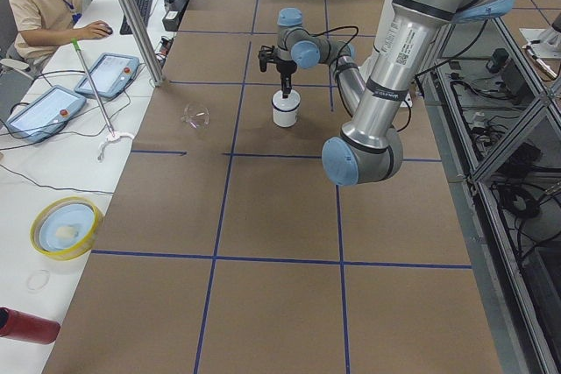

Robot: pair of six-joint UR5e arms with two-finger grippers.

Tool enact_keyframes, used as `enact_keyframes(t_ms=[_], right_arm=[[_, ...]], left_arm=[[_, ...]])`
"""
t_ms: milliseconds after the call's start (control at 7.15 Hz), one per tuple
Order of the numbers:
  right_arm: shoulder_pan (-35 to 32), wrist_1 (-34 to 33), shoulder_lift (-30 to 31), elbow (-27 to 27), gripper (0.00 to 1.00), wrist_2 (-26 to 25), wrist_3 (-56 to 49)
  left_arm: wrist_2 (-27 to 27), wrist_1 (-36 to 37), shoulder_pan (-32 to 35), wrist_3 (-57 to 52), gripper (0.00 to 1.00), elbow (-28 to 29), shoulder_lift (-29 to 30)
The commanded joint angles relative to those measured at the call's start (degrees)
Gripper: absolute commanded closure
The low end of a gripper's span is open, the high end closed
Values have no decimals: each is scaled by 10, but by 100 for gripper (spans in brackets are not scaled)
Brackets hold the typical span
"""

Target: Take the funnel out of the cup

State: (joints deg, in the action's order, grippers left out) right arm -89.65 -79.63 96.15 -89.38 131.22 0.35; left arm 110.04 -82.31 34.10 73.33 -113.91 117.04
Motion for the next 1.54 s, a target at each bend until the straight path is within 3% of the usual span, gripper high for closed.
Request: enact_keyframes(t_ms=[0, 420, 559, 699, 979, 1119, 1399], right_arm=[[0, 0, 0, 0, 0, 0, 0], [0, 0, 0, 0, 0, 0, 0], [0, 0, 0, 0, 0, 0, 0], [0, 0, 0, 0, 0, 0, 0], [0, 0, 0, 0, 0, 0, 0], [0, 0, 0, 0, 0, 0, 0], [0, 0, 0, 0, 0, 0, 0]], left_arm=[[0, 0, 0, 1, 47, 0, -1], [0, 0, 0, 1, 16, -1, -1], [0, 0, 5, -1, 0, -8, -1], [0, -4, 17, -15, 0, -20, -4], [37, -79, 80, -157, 0, -63, -87], [94, -120, 158, -279, 0, -67, -155], [154, -137, 313, -516, 0, -46, -251]])
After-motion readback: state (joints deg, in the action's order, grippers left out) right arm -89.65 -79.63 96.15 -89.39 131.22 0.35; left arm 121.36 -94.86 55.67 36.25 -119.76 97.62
